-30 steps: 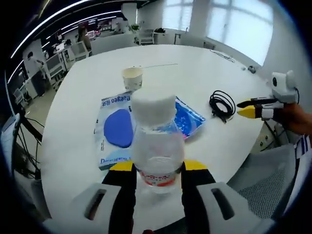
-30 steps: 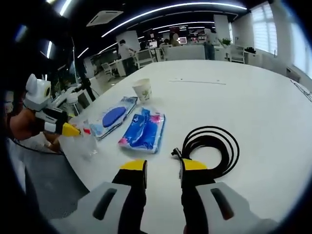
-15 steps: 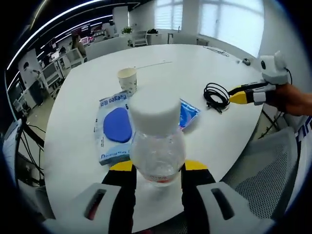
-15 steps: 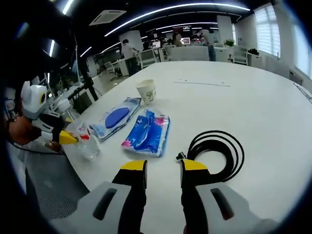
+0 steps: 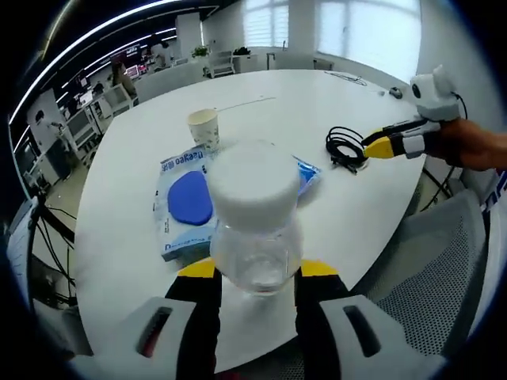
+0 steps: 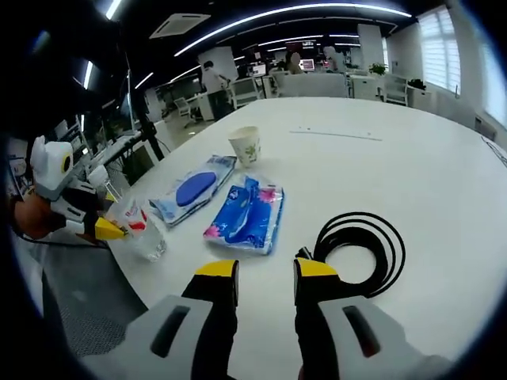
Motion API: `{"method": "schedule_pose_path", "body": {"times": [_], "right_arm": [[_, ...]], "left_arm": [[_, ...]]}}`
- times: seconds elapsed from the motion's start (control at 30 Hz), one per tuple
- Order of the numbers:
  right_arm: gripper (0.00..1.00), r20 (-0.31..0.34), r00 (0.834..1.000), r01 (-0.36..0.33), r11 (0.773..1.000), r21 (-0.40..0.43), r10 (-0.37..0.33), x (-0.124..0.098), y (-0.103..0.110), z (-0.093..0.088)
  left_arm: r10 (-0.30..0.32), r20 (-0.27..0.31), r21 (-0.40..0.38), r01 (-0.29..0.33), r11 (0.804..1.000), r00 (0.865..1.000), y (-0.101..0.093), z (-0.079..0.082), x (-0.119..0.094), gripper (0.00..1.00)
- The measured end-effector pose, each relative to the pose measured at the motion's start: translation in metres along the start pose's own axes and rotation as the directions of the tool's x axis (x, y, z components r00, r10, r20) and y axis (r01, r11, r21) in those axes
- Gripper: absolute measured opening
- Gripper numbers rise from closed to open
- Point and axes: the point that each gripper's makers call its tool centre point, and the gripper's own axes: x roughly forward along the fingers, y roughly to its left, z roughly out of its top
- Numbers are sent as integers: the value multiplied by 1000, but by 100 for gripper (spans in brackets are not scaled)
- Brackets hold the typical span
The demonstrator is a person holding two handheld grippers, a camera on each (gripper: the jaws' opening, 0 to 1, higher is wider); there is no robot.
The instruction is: Arrange the tabletop items into an orderly group along one side of the table until the central work area is clear of visible clutter.
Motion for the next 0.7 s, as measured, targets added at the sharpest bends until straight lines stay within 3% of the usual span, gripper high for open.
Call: {"method": "schedule_pose_path", "body": {"times": [0.43, 0.7], "right_arm": [[26, -6, 1000, 8, 1000, 3, -8, -4, -1, -4], [27, -5, 1000, 3, 1000, 1, -3, -3, 2, -3]], "left_arm": [[-1, -13, 15, 1, 1000, 1000, -2, -2, -1, 36], [-45, 23, -12, 45, 999, 999, -7, 7, 3, 50]]}}
